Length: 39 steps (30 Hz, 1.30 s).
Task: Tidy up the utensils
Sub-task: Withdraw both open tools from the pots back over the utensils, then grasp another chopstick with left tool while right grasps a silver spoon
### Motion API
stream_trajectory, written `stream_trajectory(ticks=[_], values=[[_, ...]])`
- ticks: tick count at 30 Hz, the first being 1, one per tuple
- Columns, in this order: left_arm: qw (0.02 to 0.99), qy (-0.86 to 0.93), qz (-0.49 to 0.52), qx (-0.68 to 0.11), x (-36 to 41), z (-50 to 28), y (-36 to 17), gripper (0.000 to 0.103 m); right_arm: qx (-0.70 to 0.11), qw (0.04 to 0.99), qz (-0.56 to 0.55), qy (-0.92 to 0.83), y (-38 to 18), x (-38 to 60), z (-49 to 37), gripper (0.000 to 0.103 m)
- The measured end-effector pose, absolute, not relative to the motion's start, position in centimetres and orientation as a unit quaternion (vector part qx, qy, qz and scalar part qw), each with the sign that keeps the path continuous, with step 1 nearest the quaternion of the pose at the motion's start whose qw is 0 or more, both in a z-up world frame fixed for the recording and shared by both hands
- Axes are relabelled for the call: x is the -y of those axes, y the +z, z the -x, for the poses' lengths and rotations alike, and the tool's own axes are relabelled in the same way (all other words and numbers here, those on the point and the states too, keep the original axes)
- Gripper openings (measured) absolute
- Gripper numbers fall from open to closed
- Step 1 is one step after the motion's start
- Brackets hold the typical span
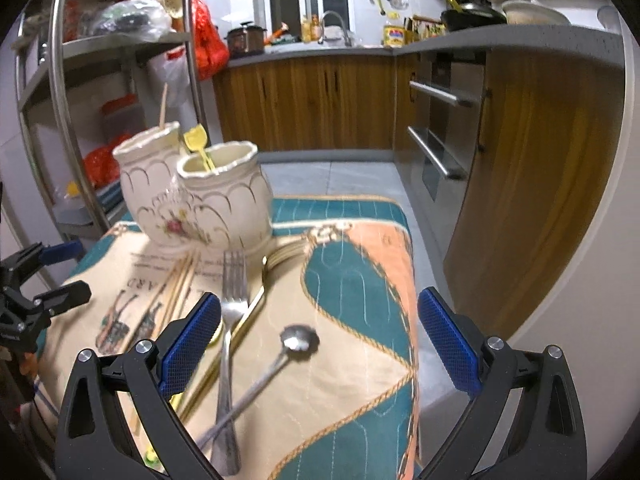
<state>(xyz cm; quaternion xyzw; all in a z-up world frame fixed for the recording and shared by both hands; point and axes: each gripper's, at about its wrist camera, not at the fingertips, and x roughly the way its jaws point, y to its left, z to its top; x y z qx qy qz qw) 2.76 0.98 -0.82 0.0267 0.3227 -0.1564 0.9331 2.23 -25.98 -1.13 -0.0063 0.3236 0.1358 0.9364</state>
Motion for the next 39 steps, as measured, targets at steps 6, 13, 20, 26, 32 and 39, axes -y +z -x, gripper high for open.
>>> stream_trajectory(ticks=[6,13,20,26,32,39], values=[[0.925,-0.159,-0.027,-0.344,0.2,-2.9,-1.8,0.097,-0.364,0.924,0.011,0.118,-3.1,25.8,-2.4,0.098],[0.916,-0.146,-0.034,-0.371,1.2,-3.1,-3.2,0.097,-0.399,0.911,0.005,0.107,-4.6,25.4,-2.7,0.098],[0.909,-0.148,-0.050,-0.387,2.1,-3.3,-3.7,0.090,-0.417,0.902,-0.004,0.116,-5.2,24.9,-2.8,0.074],[0.902,-0.154,-0.059,-0.399,2.8,-3.0,-4.1,0.078,-0.422,0.897,-0.001,0.129,-5.0,24.0,-2.5,0.054],[0.898,-0.152,-0.066,-0.408,3.2,-2.9,-4.5,0.065,-0.427,0.894,-0.010,0.137,-5.0,23.5,-2.1,0.042],[0.897,-0.154,-0.084,-0.405,2.7,-3.1,-4.3,0.031,-0.425,0.895,-0.002,0.134,-5.1,23.0,-2.4,0.021]])
